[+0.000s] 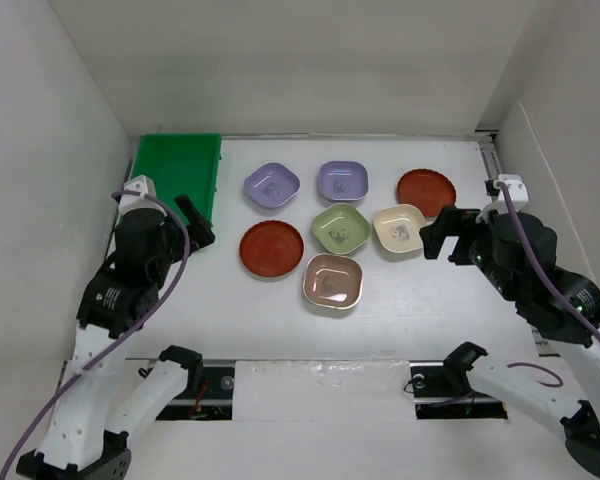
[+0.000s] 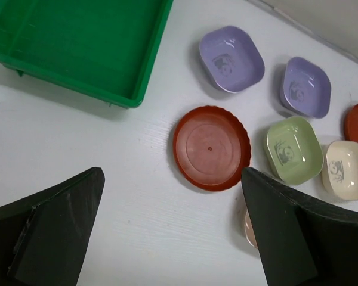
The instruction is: Place the plates into the plastic bin on the countertop
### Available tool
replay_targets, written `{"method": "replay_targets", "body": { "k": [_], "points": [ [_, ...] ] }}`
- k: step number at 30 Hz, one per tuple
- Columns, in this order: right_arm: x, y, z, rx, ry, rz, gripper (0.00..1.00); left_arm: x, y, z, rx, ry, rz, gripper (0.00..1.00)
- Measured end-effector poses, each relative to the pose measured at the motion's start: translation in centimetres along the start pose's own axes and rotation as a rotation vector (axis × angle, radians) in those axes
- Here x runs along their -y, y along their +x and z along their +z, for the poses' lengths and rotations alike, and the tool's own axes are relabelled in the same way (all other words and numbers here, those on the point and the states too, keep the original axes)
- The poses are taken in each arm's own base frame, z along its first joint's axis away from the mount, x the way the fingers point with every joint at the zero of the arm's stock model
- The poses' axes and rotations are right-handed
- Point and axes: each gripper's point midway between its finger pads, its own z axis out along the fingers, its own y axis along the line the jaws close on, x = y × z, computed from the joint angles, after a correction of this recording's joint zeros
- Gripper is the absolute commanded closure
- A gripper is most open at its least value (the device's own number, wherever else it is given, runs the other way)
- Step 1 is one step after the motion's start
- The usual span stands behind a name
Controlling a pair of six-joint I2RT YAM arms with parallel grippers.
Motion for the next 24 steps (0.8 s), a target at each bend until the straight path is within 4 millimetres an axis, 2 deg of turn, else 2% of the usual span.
{"method": "replay_targets", "body": {
  "k": [7,12,16,21,24],
  "points": [
    [0.3,-0.4,0.7,0.013,0.036,-0.006,0.0,1.3,4.4,4.9,-0.149,-0.002,-0.019,0.0],
    [0.1,-0.9,1.0,0.032,0.03,-0.018,0.0,2.3,7.5,7.3,-0.248,0.0,-0.027,0.0],
    [-0.6,-0.6,1.6,0.03,0.0,-0.022,0.0,3.7,10.8,9.6,-0.342,0.011,-0.033,0.0],
    [-2.1,0.7,2.6,0.002,-0.077,-0.023,0.0,2.2,15.6,11.8,-0.438,-0.072,-0.074,0.0],
    [-3.0,1.4,3.0,-0.014,-0.123,-0.022,0.0,1.2,18.0,13.1,-0.478,-0.13,-0.09,0.05]
  ]
}}
